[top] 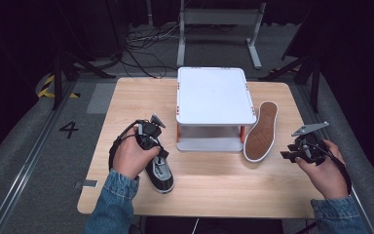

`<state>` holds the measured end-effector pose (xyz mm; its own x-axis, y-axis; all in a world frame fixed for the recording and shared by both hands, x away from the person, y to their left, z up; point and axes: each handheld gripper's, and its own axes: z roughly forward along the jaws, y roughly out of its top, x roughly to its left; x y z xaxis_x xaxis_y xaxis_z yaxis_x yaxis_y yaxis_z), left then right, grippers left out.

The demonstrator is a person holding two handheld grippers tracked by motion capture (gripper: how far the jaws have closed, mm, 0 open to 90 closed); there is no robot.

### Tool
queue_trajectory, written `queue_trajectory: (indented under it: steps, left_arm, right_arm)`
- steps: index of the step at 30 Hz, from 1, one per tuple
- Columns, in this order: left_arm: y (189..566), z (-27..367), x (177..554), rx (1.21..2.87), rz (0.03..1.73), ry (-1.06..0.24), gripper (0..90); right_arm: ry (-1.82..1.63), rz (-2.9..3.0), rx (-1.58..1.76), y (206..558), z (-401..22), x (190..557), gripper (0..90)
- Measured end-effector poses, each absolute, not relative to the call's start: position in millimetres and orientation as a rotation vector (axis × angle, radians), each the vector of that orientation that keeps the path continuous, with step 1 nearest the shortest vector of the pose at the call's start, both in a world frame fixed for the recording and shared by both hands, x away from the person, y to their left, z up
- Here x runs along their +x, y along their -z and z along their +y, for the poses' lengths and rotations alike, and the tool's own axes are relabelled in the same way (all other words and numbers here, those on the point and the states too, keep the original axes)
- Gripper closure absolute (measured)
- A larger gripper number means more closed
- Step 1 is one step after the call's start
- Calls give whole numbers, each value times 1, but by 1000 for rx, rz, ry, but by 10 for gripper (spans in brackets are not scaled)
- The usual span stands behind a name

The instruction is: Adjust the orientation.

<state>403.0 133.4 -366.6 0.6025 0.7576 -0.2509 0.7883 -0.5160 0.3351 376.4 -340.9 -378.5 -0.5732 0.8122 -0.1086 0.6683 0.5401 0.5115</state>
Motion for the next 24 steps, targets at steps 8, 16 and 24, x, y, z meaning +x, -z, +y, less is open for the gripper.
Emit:
queue_trajectory:
  steps: [8,16,24]
  left_arm:
    - [347,147,395,2496,1226,-270,436]
    - [366,139,404,2739,1084,-274,287]
    - [401,125,431,2866,1097,-280,276]
  right_arm:
    - [-603,2446,1224,379,-343,376,590]
    - [-595,2449,1233,381,-345,375,585]
    - [-590,2431,1244,381,-352,367,576]
